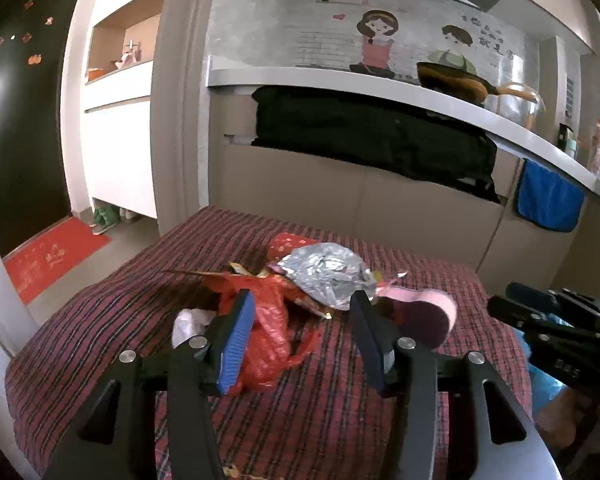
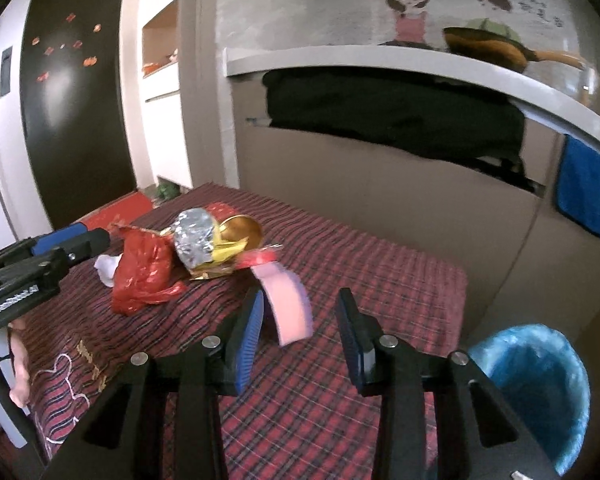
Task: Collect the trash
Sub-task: 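Move both open tools back toward the remaining trash on the table, then grasp the pink cup with the right tool while the left tool grasps the red bag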
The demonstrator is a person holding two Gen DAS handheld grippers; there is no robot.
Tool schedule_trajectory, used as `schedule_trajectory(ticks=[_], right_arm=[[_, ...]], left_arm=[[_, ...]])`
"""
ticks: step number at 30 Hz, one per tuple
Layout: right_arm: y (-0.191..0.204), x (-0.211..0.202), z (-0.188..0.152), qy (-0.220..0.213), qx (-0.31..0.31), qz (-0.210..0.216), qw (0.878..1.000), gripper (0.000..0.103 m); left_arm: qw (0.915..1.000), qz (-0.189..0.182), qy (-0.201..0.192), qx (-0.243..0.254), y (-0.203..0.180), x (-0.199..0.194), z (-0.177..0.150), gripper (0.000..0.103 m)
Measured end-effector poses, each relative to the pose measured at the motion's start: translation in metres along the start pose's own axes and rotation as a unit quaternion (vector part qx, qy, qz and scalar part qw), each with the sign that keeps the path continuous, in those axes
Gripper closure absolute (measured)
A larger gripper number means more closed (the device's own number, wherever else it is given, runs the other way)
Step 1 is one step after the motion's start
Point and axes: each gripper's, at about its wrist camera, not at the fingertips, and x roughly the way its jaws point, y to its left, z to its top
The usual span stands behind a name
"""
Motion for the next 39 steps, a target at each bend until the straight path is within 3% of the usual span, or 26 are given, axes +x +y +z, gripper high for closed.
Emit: schedule_trajectory(ticks=[5,9,12,18,25,30,39], right_arm=[[0.009,0.028,0.003,0.019,-0.035,0.0,0.999,0.067],[0.012,0.05,0.005,0.043,-0.051,0.021,0.998,0.067],[0.01,0.064,0.006,0.046,-0.058,-0.001,0.997,0.067],[-0.003,0.08,0.008,0.05,-0.029,0.022,0.998,0.062],[-0.005,0.101,-0.001,0.078,-0.006,0.045,0.996,0.064],[-0.012,0.077,0.001,0.047,0.017,0.051,0.997,0.075],[-0.026,0.021,0.006,0.02,0.046,0.032,0.998,0.076]], left_arm=[[0.9999,-0.012,0.005,0.0,0.009,0.004,-0.008,0.049],[1.0,0.0,0.004,0.0,0.013,0.007,-0.012,0.048],[1.0,0.009,0.002,-0.002,0.018,0.009,-0.014,0.047],[0.9998,0.018,0.009,-0.008,0.028,0.014,-0.019,0.047],[0.9996,0.019,0.019,-0.01,0.04,0.02,-0.024,0.048],[0.9992,0.017,0.028,-0.025,0.049,0.025,-0.028,0.048],[0.9983,-0.008,0.031,-0.049,0.047,0.042,-0.026,0.048]])
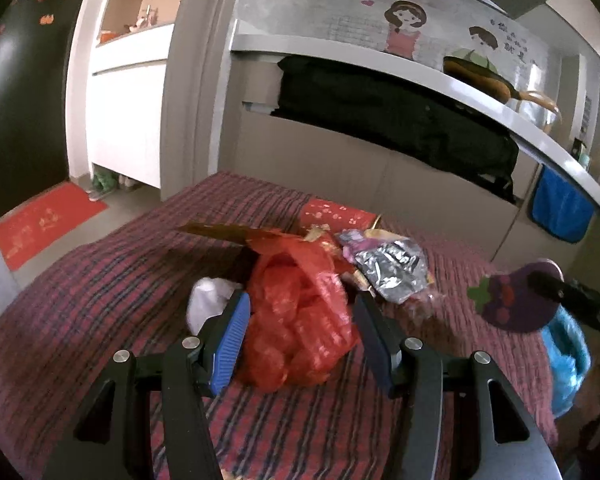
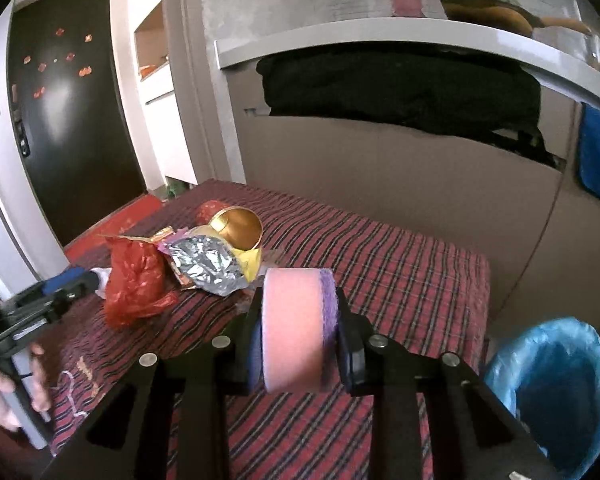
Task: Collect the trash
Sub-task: 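Grasp the pink cup with the right tool while the left tool grasps the red bag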
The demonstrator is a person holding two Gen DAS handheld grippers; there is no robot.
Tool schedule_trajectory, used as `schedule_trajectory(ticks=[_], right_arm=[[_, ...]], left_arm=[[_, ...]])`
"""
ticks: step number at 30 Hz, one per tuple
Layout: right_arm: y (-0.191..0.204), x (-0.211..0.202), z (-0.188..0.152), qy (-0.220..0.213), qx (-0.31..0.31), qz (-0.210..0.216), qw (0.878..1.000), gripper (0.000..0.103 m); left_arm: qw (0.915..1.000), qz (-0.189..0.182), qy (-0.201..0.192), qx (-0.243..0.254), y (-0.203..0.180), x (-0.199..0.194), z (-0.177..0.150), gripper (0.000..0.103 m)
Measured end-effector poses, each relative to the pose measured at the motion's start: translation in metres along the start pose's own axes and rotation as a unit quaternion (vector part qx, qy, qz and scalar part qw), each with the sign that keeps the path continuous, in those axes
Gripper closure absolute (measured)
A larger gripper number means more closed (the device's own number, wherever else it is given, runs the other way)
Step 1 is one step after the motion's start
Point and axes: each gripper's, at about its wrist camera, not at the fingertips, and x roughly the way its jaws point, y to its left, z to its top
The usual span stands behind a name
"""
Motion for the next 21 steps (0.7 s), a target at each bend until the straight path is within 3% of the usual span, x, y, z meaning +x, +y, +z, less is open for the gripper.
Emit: schedule_trajectory(ticks=[5,13,16,21], right_arm=[[0.002,-0.013,-0.005,-0.003,0.006,0.007,1.0,0.076],[0.011,-0.029,-0.01,-0.018,-0.008,0.003,1.0,0.076],[0.013,-0.034,-0.012,-0.023,-0.012,0.001,1.0,0.076],[0.009,-0.047,-0.013,-0.036,-0.008,-0.007,0.999,0.076]], left_arm=[[0.999,0.04,0.02,-0.001,-0.004,0.032,0.006,0.048],[0.9975,0.033,0.054,-0.033,-0.004,0.06,0.007,0.051],[0.9979,0.036,0.04,-0.035,-0.007,0.051,0.01,0.061],[0.9991,0.032,0.012,-0.025,-0.022,0.027,0.019,0.063]])
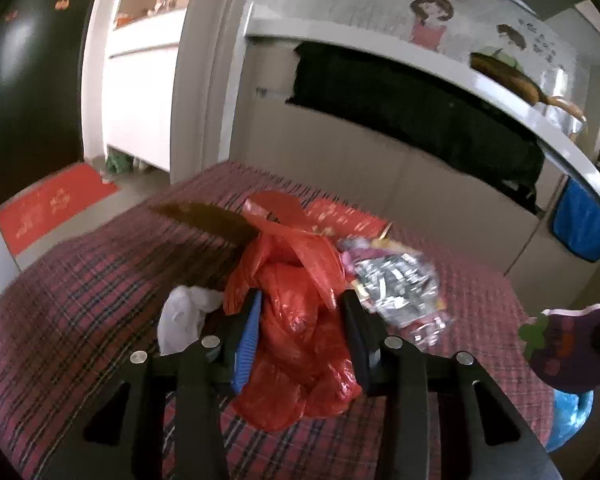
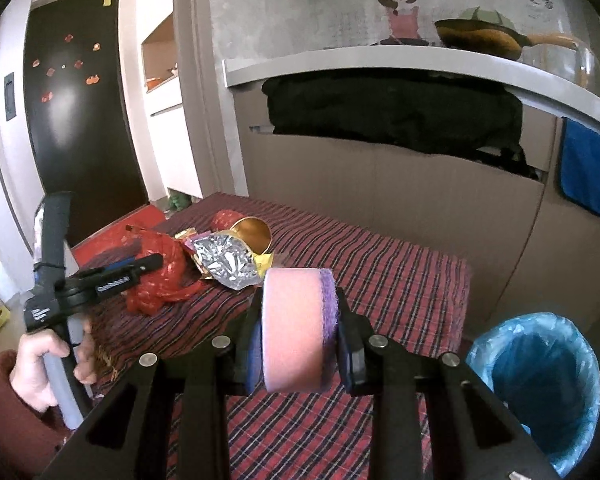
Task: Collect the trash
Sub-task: 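Grasp the pink cup with the right tool while the left tool grasps the red bag, then carry the red bag and pink cup over the blue bin with both tools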
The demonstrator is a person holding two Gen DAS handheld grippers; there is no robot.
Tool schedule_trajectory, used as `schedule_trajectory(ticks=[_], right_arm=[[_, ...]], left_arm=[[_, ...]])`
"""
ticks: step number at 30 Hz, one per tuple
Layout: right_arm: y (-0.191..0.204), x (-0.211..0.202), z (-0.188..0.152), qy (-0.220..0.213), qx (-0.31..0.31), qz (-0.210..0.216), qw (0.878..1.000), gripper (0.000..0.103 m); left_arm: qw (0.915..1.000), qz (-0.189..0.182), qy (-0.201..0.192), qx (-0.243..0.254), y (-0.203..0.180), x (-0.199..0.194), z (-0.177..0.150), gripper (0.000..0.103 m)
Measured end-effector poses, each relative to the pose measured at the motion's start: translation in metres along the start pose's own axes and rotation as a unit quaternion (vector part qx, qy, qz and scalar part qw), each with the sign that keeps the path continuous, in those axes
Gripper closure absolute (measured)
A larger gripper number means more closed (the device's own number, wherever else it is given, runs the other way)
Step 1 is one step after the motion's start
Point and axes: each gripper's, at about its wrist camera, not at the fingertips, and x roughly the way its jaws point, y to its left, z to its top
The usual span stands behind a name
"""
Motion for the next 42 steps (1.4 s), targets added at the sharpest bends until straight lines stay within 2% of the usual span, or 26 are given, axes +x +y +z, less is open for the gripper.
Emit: schedule_trajectory(ticks=[3,7,19,26,31,42], right_arm=[[-0.007,-0.008,0.002,-0.008,0.008,-0.005,1.0,0.076],[-0.018,-0.024,0.003,-0.021,0.017,-0.013,1.0,0.076],[-0.062,-0.094,0.007,-0.077,0.044,-0.061,0.994,0.076],[-0.093,-0.141,-0.002,-0.111,0.056,-0.112,0.986,0.076],[-0.117,-0.164,-0.012,-0.119,0.068,-0.143,0.98,0.076],[-0.175,-0.19,-0.035,-0.123,0.106,-0.187,0.969,0.076]], left_arm=[[0.9996,-0.01,-0.02,0.018,-0.018,-0.019,0.004,0.064],[0.9977,-0.042,-0.04,0.035,-0.048,-0.046,0.007,0.064],[0.982,-0.128,-0.071,0.119,-0.165,-0.107,-0.002,0.064],[0.9692,-0.172,-0.079,0.158,-0.229,-0.127,-0.013,0.064],[0.9585,-0.204,-0.089,0.178,-0.271,-0.133,-0.022,0.064],[0.9422,-0.241,-0.097,0.211,-0.33,-0.13,-0.039,0.064]])
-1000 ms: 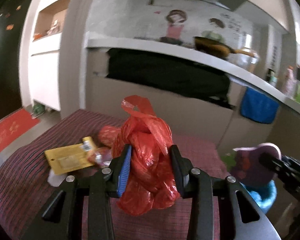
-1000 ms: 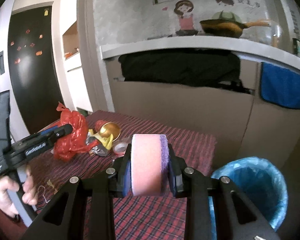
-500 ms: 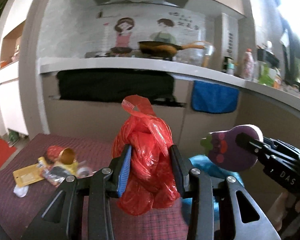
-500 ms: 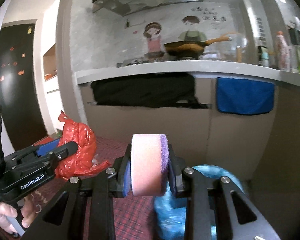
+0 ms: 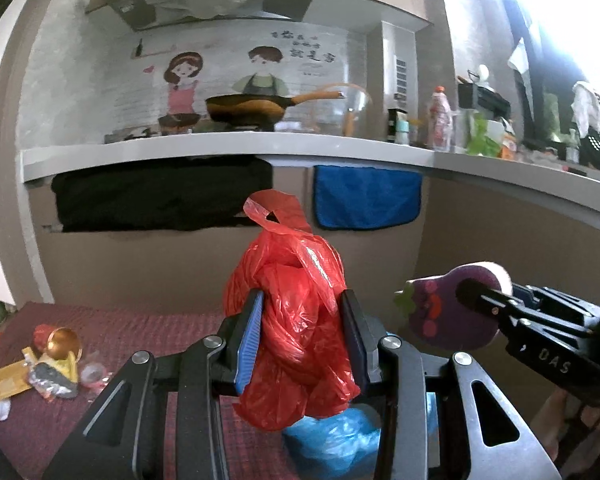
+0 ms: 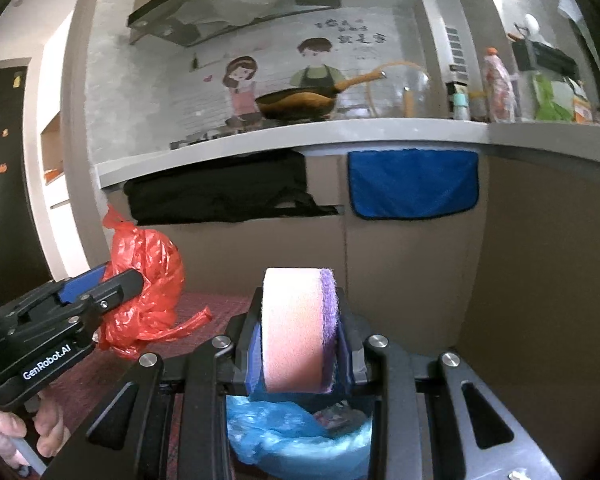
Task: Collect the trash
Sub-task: 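Carry the red bag and pink cup over the blue bin with both tools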
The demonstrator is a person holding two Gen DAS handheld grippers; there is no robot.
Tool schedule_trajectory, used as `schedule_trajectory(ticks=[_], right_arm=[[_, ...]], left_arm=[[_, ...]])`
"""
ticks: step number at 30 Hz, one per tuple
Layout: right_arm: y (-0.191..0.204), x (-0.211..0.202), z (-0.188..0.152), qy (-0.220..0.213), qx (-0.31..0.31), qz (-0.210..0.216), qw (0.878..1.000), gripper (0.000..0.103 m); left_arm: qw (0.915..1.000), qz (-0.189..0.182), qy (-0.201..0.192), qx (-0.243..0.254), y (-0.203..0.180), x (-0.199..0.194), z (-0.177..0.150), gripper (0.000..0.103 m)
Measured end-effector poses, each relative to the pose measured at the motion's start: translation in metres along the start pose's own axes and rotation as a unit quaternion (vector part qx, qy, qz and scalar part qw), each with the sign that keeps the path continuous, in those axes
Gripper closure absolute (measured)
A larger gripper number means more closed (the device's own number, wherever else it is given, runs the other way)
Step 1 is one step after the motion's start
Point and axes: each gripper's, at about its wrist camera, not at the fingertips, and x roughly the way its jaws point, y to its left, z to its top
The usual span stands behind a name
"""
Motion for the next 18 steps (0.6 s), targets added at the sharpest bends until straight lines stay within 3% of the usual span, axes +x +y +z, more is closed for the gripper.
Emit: schedule_trajectory(ticks=[18], right_arm=[[-0.033,0.04,-0.024,0.043,0.03,-0.011,0.999,0.076]], left_arm=[[0.9986,-0.015,0.051,-0.003,-0.009,0.064,-0.024,0.064]])
